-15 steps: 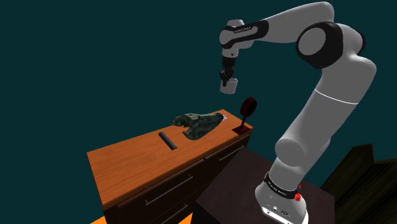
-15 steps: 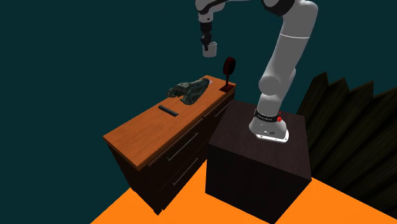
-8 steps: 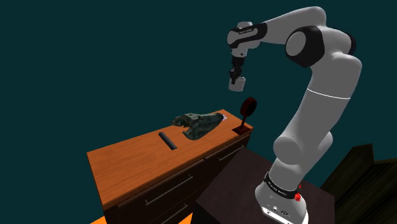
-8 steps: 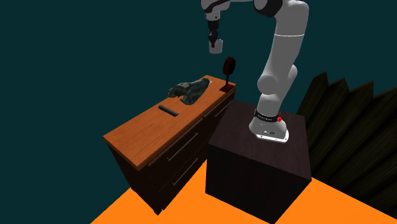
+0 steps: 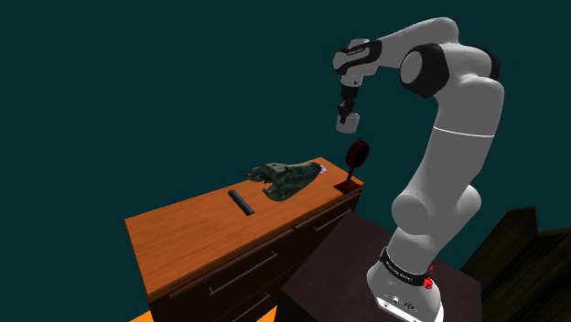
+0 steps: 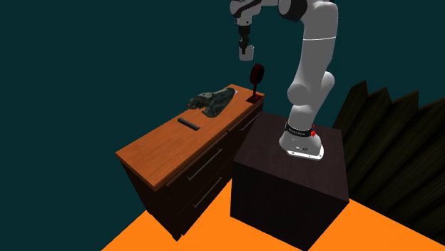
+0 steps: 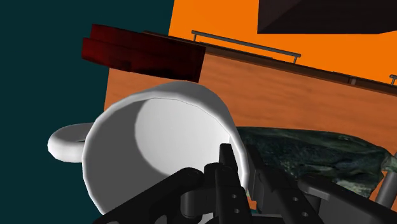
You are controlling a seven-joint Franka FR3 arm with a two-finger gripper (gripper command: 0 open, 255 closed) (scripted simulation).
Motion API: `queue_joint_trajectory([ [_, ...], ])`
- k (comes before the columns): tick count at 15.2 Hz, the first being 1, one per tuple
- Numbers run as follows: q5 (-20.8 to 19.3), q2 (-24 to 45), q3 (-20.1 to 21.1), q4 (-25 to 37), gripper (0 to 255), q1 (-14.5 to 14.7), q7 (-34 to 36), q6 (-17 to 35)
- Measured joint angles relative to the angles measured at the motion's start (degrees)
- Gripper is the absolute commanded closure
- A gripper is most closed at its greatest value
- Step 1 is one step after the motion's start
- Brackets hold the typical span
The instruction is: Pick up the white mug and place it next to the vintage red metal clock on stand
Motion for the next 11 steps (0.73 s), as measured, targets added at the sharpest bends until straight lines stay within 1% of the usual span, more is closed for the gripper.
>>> queue_joint_trajectory([
  [11, 0.34, 1.46, 0.13, -6.70, 255, -0.02, 0.17, 8.10],
])
